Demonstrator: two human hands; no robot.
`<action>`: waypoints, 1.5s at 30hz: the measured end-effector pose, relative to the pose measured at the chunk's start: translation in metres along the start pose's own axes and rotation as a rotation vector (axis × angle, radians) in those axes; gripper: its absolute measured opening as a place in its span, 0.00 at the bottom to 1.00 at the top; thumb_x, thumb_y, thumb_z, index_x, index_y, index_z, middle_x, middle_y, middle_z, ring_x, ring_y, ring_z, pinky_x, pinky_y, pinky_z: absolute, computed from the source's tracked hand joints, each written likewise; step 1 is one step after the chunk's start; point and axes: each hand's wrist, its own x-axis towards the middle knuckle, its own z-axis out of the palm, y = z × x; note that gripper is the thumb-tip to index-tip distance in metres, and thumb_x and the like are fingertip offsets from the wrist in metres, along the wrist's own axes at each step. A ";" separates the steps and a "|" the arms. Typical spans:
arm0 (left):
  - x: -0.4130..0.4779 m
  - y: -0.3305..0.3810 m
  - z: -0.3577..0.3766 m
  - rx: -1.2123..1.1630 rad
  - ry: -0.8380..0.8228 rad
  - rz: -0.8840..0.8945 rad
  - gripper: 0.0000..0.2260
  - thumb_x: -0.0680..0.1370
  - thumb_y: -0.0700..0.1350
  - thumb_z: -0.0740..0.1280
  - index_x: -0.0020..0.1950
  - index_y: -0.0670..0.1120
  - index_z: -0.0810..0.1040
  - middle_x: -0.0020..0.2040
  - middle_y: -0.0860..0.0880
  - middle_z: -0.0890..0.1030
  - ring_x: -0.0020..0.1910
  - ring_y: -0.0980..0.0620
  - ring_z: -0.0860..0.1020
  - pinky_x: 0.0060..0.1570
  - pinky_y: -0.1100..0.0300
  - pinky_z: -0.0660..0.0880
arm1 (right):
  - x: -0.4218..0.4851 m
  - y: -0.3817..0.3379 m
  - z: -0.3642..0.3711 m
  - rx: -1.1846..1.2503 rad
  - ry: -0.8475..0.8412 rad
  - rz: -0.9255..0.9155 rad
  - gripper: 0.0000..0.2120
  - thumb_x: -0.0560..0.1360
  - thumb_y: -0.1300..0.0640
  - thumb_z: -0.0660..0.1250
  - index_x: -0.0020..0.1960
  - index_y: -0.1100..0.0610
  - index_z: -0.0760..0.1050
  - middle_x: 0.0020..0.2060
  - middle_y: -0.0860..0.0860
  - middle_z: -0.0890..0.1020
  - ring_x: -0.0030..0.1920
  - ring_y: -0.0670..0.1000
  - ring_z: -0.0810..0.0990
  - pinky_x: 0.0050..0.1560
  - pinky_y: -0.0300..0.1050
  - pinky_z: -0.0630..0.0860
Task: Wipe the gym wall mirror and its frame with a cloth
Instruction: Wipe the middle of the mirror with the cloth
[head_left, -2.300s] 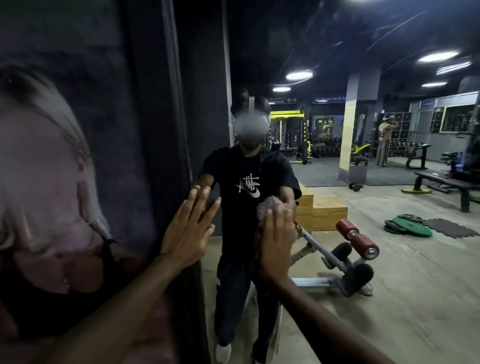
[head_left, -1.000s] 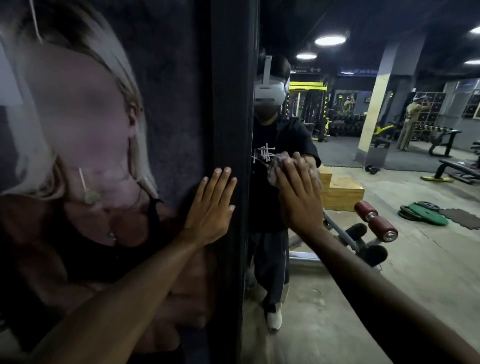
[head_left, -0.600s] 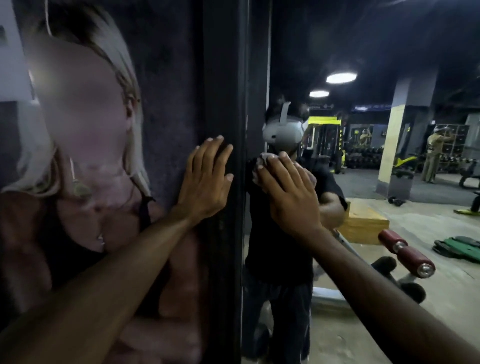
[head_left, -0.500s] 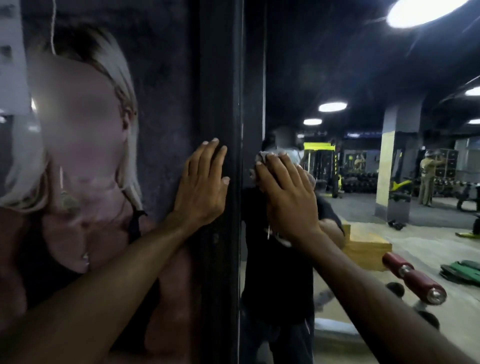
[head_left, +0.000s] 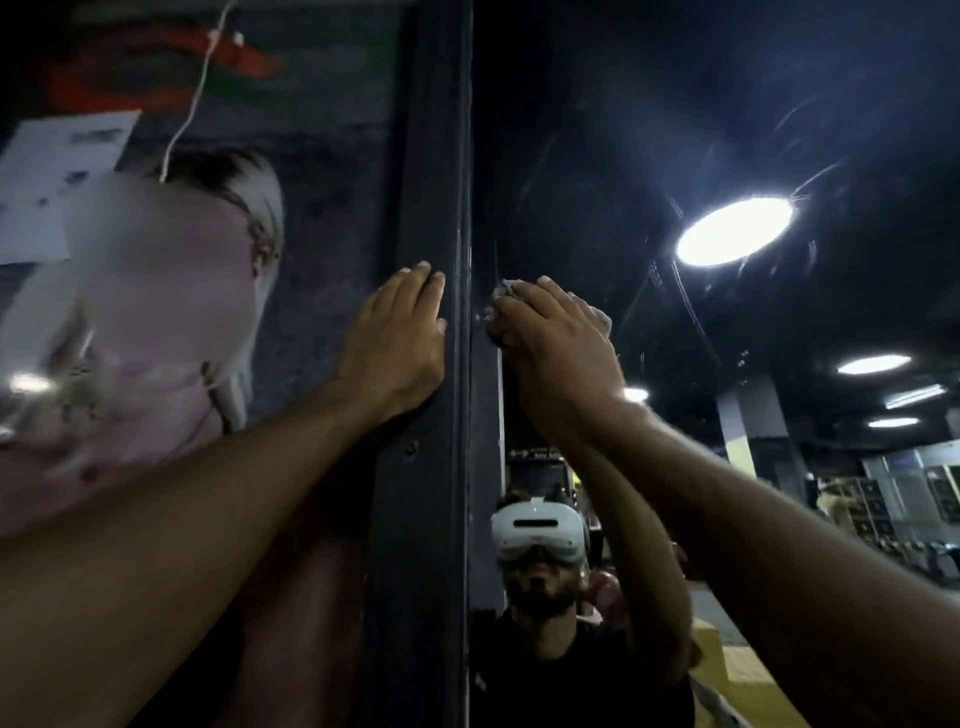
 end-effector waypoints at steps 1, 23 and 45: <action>0.000 0.002 0.000 -0.003 -0.002 -0.013 0.26 0.85 0.46 0.55 0.82 0.41 0.56 0.83 0.43 0.56 0.82 0.44 0.54 0.80 0.49 0.52 | 0.001 0.001 0.000 0.008 -0.008 -0.012 0.16 0.84 0.54 0.63 0.71 0.51 0.74 0.69 0.49 0.76 0.73 0.54 0.69 0.74 0.52 0.64; -0.093 0.027 0.005 -0.168 -0.072 -0.042 0.27 0.86 0.48 0.53 0.84 0.46 0.48 0.84 0.50 0.46 0.83 0.53 0.44 0.78 0.59 0.41 | -0.116 -0.039 -0.013 0.016 -0.149 -0.200 0.25 0.80 0.58 0.66 0.75 0.45 0.67 0.76 0.44 0.68 0.77 0.51 0.64 0.75 0.55 0.60; -0.220 0.031 0.012 -0.124 -0.187 0.076 0.32 0.81 0.56 0.47 0.84 0.45 0.52 0.84 0.48 0.47 0.83 0.49 0.44 0.81 0.47 0.46 | -0.191 -0.039 -0.041 -0.048 -0.320 -0.499 0.28 0.77 0.57 0.64 0.77 0.53 0.68 0.76 0.54 0.71 0.78 0.60 0.64 0.75 0.62 0.65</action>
